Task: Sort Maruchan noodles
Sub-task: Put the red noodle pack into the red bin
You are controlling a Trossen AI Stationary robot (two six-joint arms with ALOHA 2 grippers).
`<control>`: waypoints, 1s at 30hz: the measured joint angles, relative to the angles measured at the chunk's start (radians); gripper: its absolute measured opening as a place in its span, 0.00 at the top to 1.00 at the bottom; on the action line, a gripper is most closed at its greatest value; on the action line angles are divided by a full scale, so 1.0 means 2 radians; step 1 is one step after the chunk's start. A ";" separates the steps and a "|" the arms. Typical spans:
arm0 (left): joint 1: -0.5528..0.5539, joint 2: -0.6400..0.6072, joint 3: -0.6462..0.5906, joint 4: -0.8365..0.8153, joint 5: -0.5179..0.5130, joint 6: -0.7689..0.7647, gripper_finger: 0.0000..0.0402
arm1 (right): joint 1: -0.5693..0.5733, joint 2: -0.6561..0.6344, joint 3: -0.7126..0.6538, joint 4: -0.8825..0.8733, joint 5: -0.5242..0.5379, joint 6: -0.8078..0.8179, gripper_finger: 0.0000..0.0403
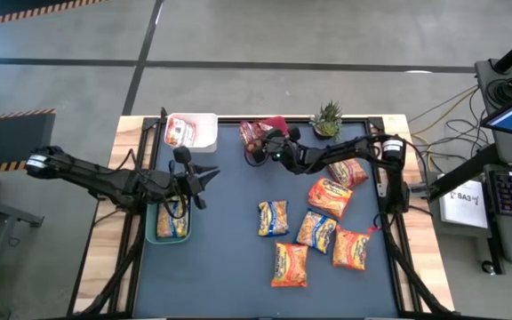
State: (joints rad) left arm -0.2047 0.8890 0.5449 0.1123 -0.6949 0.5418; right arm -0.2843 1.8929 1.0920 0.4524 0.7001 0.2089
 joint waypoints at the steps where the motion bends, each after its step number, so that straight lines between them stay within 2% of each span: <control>1: 0.000 0.000 0.000 0.000 0.000 0.000 0.91 | 0.000 -0.002 0.000 0.001 -0.001 0.000 0.91; 6: 0.000 0.000 0.000 0.000 0.000 0.000 0.91 | -0.001 -0.018 0.000 0.006 -0.023 0.034 0.97; 17: 0.000 0.000 0.000 0.006 0.002 0.000 0.91 | -0.002 -0.031 0.000 0.026 -0.028 0.144 0.98; 23: 0.000 0.000 0.000 0.007 0.002 0.000 0.91 | -0.004 -0.049 0.002 0.015 -0.027 0.107 0.98; 25: 0.000 0.000 0.000 0.007 0.003 0.000 0.91 | -0.012 -0.067 0.020 -0.038 -0.029 0.098 0.98; 30: 0.000 0.001 0.000 0.008 0.003 0.000 0.91 | -0.057 -0.077 0.085 -0.274 -0.040 0.144 0.98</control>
State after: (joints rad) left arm -0.2047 0.8902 0.5449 0.1286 -0.6888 0.5427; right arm -0.3978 1.7390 1.2622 -0.0950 0.6201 0.4965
